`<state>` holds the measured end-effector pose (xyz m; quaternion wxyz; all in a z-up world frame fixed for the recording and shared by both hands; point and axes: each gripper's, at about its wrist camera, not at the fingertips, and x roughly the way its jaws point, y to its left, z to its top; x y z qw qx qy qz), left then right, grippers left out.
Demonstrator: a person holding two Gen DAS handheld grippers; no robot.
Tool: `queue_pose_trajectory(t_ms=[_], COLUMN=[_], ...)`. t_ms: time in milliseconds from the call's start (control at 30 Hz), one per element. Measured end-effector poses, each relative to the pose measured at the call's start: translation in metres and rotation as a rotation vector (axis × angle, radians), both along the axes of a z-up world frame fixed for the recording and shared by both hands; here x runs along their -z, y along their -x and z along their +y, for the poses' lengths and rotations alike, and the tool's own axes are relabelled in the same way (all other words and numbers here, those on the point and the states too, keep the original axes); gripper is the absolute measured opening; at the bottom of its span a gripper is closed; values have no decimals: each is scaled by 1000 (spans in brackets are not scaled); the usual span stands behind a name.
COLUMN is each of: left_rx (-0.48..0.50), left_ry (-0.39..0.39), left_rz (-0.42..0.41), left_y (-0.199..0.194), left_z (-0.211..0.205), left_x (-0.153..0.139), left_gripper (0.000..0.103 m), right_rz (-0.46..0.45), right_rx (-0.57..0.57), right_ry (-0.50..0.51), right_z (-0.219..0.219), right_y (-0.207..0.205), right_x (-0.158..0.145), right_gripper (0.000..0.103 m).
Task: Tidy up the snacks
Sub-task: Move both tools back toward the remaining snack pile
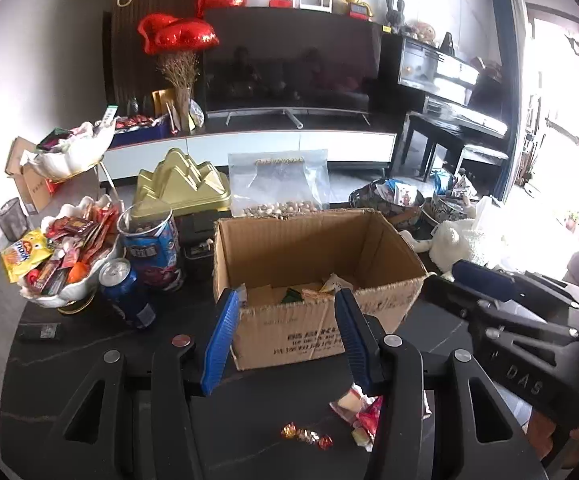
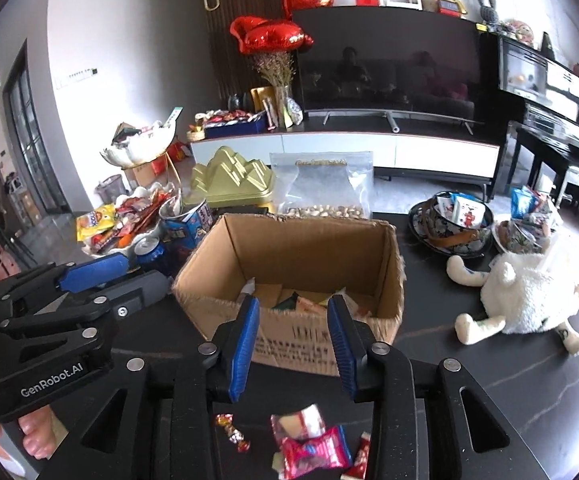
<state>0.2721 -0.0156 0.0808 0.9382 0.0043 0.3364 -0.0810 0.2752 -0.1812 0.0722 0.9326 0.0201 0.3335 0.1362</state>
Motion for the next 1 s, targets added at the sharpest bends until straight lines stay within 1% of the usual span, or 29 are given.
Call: queue_pose_trajectory(t_ms=[133, 233, 400, 533, 600, 1000], left_rx=[-8, -15, -33, -37, -54, -62], left_ry=[-13, -9, -14, -4, -9, -14], left_rz=[3, 15, 30, 76, 94, 209], left_y=[18, 30, 45, 52, 54, 54], left_z=[-3, -4, -10, -14, -16, -28], left_x=[6, 12, 28, 46, 55, 102], left_gripper=[51, 52, 53, 54, 54, 54], right_rz=[-8, -6, 26, 71, 93, 172], right_rx=[27, 36, 47, 55, 57, 101], right_ry=[-9, -6, -11, -29, -39, -39], right_z=[-9, -15, -23, -30, -33, -48], right_y=[17, 28, 38, 44, 46, 49], right_x=[1, 5, 19, 37, 47, 92], right_gripper=[37, 37, 37, 37, 37, 37])
